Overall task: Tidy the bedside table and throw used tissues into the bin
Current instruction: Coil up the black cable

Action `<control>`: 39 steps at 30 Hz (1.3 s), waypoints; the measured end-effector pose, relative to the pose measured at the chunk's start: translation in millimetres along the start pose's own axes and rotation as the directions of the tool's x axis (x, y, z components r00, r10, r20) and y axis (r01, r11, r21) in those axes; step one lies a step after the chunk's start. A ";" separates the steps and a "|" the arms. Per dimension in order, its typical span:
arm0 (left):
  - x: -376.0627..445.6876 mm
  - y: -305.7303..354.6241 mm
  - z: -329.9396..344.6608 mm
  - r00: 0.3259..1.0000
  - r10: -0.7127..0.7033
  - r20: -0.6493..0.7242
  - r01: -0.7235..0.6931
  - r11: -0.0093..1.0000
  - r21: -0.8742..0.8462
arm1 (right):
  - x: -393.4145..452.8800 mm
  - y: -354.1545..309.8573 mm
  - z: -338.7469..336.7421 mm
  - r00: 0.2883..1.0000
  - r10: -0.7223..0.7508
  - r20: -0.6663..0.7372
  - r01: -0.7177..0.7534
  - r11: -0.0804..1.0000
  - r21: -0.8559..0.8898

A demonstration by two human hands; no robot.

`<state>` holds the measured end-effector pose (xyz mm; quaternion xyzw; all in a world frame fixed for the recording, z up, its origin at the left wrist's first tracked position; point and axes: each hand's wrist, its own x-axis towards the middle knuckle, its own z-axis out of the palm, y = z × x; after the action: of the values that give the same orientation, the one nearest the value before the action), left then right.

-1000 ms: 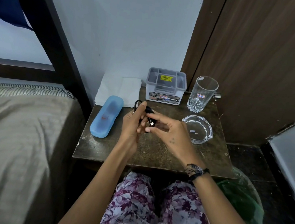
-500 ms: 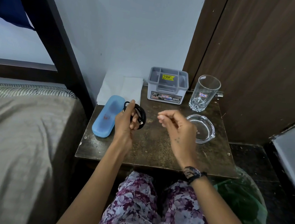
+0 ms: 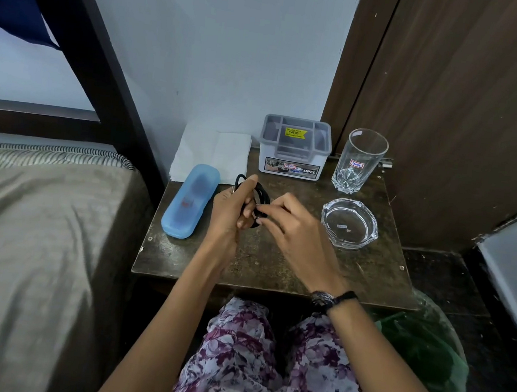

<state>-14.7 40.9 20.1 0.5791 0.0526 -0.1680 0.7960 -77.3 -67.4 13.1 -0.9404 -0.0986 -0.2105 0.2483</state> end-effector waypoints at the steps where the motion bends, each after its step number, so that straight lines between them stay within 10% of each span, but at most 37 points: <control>1: -0.1 0.9 -0.2 1.000 -0.005 0.008 0.005 1.000 -0.001 | -0.5 0.3 0.7 0.999 -0.023 -0.022 0.023 0.999 -0.035; 8: -4.3 2.5 1.6 0.998 -0.064 -0.022 0.064 0.998 -0.022 | -6.4 -2.0 5.6 0.980 -0.038 -0.194 0.018 0.994 -0.109; 12: -4.0 2.2 0.9 0.992 -0.075 -0.098 0.070 0.996 -0.057 | -7.9 -5.4 5.2 0.931 0.166 -0.326 -0.095 0.970 0.225; 29: -3.2 -7.6 -13.5 0.972 0.042 0.229 -0.077 0.987 0.143 | -1.9 -25.7 -15.1 0.753 0.658 -0.010 -0.169 0.207 0.964; 39: -2.4 -20.6 -18.7 0.975 0.151 0.166 -0.188 0.953 0.239 | -5.8 -22.7 -17.5 0.800 0.600 0.007 -0.218 0.279 0.935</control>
<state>-21.7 53.4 -3.9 0.6644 -0.0774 -0.1459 0.7289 -95.0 -57.3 34.0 -0.5878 0.0998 -0.2123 0.7742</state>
